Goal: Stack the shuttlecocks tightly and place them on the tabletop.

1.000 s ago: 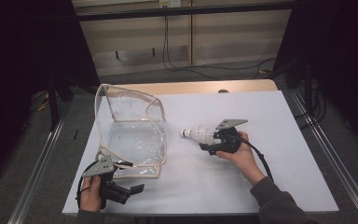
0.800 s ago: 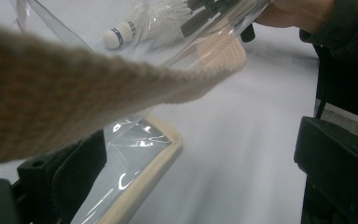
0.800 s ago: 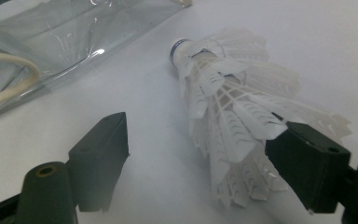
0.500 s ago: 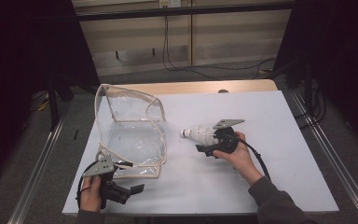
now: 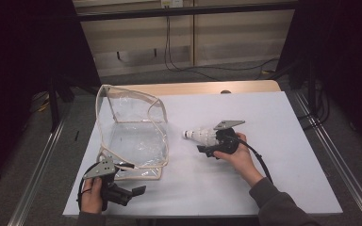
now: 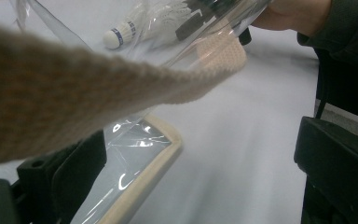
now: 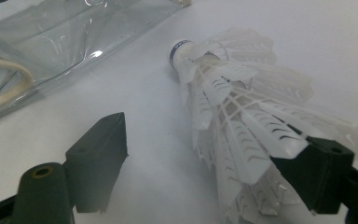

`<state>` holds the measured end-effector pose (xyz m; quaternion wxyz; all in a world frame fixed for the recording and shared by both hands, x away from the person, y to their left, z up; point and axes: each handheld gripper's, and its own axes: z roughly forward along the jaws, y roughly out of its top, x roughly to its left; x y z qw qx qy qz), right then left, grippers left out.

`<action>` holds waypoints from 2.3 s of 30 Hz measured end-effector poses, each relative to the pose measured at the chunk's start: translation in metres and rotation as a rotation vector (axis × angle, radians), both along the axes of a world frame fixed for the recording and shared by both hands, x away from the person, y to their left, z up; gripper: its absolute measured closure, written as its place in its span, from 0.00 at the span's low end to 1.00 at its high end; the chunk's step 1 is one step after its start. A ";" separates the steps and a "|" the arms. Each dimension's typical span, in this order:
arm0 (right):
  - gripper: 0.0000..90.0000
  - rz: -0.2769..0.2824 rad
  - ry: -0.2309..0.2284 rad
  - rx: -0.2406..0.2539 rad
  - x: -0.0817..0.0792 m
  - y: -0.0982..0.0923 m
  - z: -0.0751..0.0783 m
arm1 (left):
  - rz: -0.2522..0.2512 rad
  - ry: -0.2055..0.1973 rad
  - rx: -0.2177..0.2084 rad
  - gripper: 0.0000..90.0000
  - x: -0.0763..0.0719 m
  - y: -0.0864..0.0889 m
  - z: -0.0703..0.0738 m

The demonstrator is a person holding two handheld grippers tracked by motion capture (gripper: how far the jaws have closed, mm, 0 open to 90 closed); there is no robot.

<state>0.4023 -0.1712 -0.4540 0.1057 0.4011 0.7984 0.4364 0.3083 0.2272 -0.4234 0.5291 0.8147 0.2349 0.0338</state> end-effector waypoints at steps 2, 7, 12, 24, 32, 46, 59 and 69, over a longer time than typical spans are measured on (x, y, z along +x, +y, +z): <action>0.24 -0.004 0.002 0.002 0.000 0.000 0.000 | 0.000 0.000 0.000 0.03 0.000 0.000 0.000; 0.31 -0.022 -0.015 0.003 0.001 -0.001 0.001 | -0.001 0.000 0.000 0.03 0.000 0.000 0.000; 0.39 -0.029 -0.028 -0.003 0.001 0.000 0.001 | -0.001 0.001 0.000 0.03 0.000 0.000 0.000; 0.52 -0.025 -0.047 -0.002 0.001 0.002 0.002 | -0.001 0.000 0.001 0.03 0.000 0.000 0.000; 0.56 -0.023 -0.044 0.001 0.001 0.002 0.002 | -0.002 -0.001 0.002 0.03 0.000 0.000 0.000; 0.58 -0.021 -0.051 -0.004 0.001 0.005 0.001 | -0.004 -0.002 0.003 0.03 0.000 0.001 0.000; 0.62 -0.037 -0.060 -0.004 0.003 0.009 0.003 | -0.001 0.001 -0.005 0.03 0.000 0.001 0.000; 0.70 -0.047 -0.062 -0.010 0.004 0.013 0.002 | -0.003 0.002 -0.004 0.03 0.000 0.001 0.000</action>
